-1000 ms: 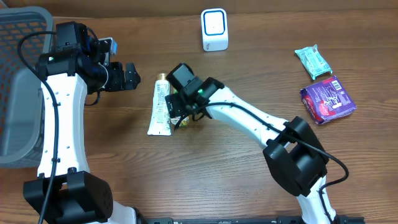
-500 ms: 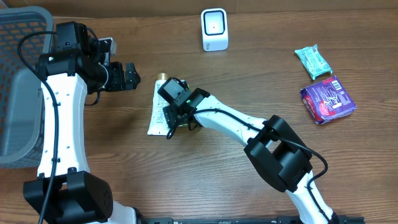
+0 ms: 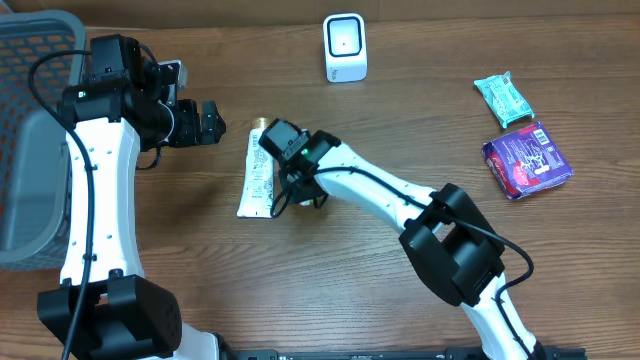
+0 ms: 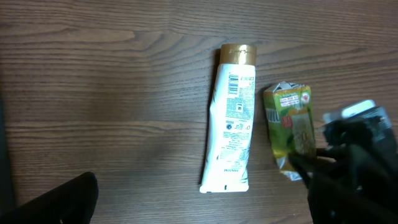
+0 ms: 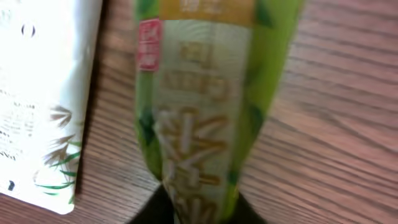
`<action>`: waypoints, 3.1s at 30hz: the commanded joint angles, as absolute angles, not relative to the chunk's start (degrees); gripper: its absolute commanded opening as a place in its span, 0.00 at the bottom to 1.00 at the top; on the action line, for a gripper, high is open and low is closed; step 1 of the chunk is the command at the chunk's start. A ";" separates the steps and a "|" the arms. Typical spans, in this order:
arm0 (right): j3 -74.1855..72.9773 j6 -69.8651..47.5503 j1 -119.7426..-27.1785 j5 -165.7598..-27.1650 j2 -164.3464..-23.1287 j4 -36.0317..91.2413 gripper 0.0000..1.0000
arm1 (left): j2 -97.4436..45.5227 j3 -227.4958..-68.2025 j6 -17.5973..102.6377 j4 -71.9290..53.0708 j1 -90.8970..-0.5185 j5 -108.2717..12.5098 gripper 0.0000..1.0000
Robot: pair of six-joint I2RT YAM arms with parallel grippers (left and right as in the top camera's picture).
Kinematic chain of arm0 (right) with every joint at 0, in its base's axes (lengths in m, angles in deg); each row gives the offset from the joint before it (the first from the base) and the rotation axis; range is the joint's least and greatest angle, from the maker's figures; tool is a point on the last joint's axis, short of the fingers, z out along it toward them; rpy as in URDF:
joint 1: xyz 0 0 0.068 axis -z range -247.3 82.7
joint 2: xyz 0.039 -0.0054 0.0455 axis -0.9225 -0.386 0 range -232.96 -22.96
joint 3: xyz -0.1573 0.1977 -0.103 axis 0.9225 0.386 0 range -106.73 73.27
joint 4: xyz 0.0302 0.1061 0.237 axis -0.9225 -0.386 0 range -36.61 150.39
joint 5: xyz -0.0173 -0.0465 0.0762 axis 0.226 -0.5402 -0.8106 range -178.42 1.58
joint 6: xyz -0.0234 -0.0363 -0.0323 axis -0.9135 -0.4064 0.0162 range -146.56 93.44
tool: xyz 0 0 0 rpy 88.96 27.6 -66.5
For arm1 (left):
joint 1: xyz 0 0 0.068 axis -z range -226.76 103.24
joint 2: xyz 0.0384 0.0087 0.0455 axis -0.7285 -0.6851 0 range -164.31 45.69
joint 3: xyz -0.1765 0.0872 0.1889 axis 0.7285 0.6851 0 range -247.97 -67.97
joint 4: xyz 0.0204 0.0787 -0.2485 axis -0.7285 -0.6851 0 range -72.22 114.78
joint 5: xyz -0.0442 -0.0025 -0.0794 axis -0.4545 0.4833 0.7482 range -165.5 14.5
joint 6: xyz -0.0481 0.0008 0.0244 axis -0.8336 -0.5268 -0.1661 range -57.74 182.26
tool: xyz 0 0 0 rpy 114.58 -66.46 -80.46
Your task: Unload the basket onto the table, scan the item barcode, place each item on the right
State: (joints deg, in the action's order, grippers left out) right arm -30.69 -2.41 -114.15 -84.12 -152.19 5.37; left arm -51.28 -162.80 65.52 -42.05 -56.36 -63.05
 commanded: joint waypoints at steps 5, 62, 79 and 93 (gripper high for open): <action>-32.85 -7.05 -108.81 -99.60 -147.28 2.13 0.06 | -49.45 -162.73 64.83 -42.03 -56.47 -62.55 1.00; -22.38 -28.36 -95.57 -127.36 -146.71 5.93 0.57 | -49.45 -162.73 64.83 -42.03 -56.47 -62.55 1.00; -20.09 -9.69 -106.74 -110.46 -146.75 8.53 0.71 | -49.45 -162.73 64.80 -42.03 -56.45 -62.55 1.00; -17.88 -6.61 -106.32 -109.33 -146.73 13.89 0.04 | -49.45 -162.73 64.83 -42.03 -56.43 -62.55 1.00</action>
